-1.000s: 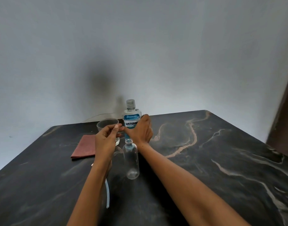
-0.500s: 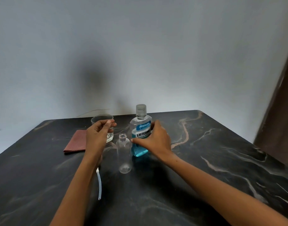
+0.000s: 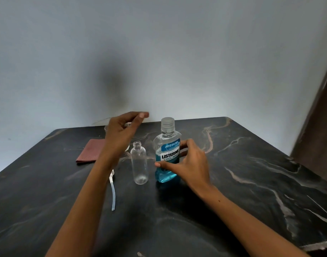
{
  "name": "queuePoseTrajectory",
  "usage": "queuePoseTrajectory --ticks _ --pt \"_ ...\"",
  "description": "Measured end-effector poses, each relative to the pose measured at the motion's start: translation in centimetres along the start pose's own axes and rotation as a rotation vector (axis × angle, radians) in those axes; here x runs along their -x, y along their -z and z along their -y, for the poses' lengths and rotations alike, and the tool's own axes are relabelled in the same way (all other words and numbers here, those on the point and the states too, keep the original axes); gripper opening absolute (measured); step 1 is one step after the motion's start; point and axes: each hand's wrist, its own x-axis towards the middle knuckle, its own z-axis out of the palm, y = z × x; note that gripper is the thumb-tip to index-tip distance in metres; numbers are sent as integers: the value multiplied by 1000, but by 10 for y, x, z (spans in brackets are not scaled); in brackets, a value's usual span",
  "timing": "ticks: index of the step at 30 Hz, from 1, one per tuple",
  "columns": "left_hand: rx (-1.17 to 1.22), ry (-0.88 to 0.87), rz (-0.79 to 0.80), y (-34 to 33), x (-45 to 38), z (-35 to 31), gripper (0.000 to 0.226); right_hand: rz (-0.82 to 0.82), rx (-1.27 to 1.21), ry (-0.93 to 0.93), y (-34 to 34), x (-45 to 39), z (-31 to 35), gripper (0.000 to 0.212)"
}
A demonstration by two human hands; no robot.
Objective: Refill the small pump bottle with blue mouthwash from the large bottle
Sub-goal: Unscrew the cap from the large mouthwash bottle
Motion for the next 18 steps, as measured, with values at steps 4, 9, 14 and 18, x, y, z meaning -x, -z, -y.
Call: queuePoseTrajectory --ticks 4,9,14,18 --pt "-163 -144 244 -8 -1 -19 37 -11 2 9 2 2 0 66" --pt "-162 -95 396 -12 -1 -22 44 6 -13 0 3 3 -3 58" --pt "-126 -73 393 -13 1 -21 42 30 -37 0 4 0 -7 53" --pt "-115 -86 350 -15 2 -19 40 37 -87 -30 5 0 -7 49"
